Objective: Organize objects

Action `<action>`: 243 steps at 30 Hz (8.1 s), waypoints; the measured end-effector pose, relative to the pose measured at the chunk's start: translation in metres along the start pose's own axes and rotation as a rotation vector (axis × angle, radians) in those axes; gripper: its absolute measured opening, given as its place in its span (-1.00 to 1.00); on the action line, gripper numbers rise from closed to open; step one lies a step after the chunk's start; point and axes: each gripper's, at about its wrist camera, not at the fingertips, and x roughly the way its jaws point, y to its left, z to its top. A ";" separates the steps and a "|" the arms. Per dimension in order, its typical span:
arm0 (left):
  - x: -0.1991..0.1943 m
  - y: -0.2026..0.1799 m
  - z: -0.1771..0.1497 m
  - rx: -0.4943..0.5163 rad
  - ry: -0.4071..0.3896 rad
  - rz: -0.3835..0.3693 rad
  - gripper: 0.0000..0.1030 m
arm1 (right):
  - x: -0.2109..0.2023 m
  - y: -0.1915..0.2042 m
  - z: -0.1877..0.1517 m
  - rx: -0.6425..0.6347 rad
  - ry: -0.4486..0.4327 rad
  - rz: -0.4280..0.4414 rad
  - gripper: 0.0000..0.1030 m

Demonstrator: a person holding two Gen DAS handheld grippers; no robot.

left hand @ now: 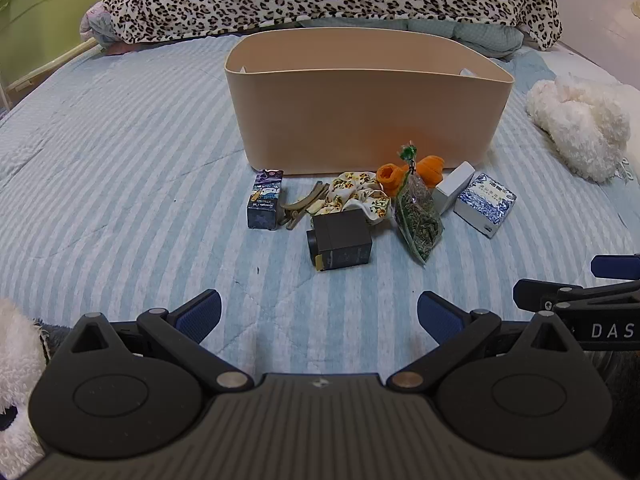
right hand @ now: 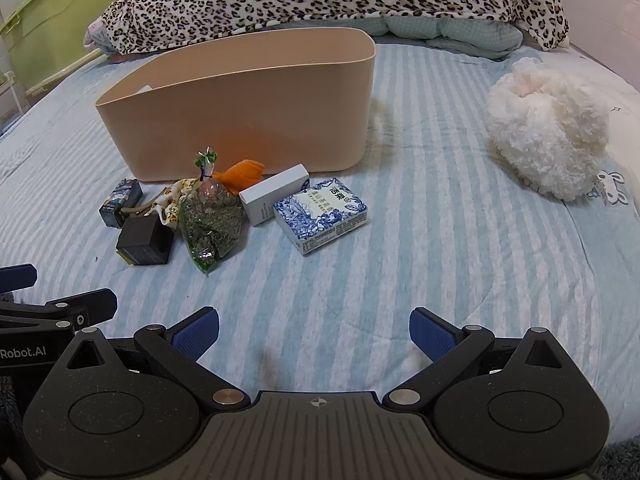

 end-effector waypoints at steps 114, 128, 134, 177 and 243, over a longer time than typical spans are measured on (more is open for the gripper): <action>0.127 0.093 0.092 -0.071 0.197 -0.025 0.33 | 0.109 -0.001 0.076 -0.026 0.212 -0.096 0.64; 0.087 0.093 0.091 -0.045 0.141 -0.097 -0.52 | 0.076 0.011 0.069 0.007 0.162 -0.099 0.28; 0.053 0.093 0.097 -0.024 0.070 -0.138 -0.52 | 0.037 0.004 0.071 0.059 0.087 -0.068 0.28; 0.108 0.037 0.200 0.082 0.051 -0.007 -0.43 | 0.091 0.030 0.176 -0.061 -0.023 -0.036 0.32; 0.086 0.024 0.066 -0.007 0.238 -0.137 0.50 | 0.055 0.018 0.050 -0.015 0.126 0.002 0.91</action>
